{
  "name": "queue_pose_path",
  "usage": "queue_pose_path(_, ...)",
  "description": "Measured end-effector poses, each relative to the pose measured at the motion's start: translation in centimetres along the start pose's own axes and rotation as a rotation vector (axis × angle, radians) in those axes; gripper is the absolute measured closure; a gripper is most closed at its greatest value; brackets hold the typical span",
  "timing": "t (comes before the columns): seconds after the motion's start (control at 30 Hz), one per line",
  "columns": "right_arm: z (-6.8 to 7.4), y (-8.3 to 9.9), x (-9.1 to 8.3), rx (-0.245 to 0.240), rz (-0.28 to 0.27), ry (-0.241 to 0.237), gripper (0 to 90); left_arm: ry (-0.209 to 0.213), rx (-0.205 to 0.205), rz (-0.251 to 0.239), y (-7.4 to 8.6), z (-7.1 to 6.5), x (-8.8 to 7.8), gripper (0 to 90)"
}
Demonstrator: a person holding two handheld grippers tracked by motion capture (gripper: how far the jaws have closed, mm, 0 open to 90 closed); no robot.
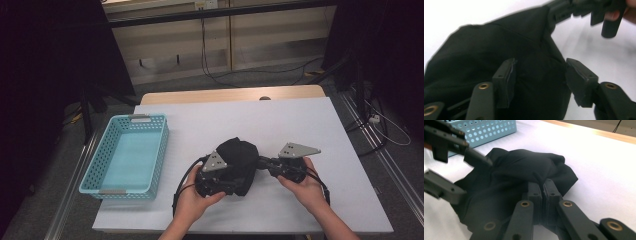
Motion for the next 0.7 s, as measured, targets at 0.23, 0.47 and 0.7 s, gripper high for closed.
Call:
queue_pose_path(0.23, -0.4, -0.1, -0.1, 0.022, -0.007, -0.007, 86.4, 0.018, -0.002, 0.046, 1.3, -0.6, 0.6, 64.0)
queue_pose_path(0.47, -0.1, -0.1, -0.4, 0.009, -0.010, -0.012, 86.2, 0.077, -0.025, 0.105, 1.3, -1.1, 0.4, 89.7)
queue_pose_path(0.7, -0.4, -0.9, -1.8, 0.024, -0.051, -0.022, 87.0, 0.037, -0.038, 0.021, -0.9, 0.6, -2.5, 90.0)
Point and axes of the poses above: each handheld gripper's, and its own axes: x roughly forward along the jaws, y roughly out of its underside, z roughly to its left, the point moved 7 cm from there along x, roughly forward along the jaws, and after that the axes turned 10 degrees about x, right-handed, at the moved point
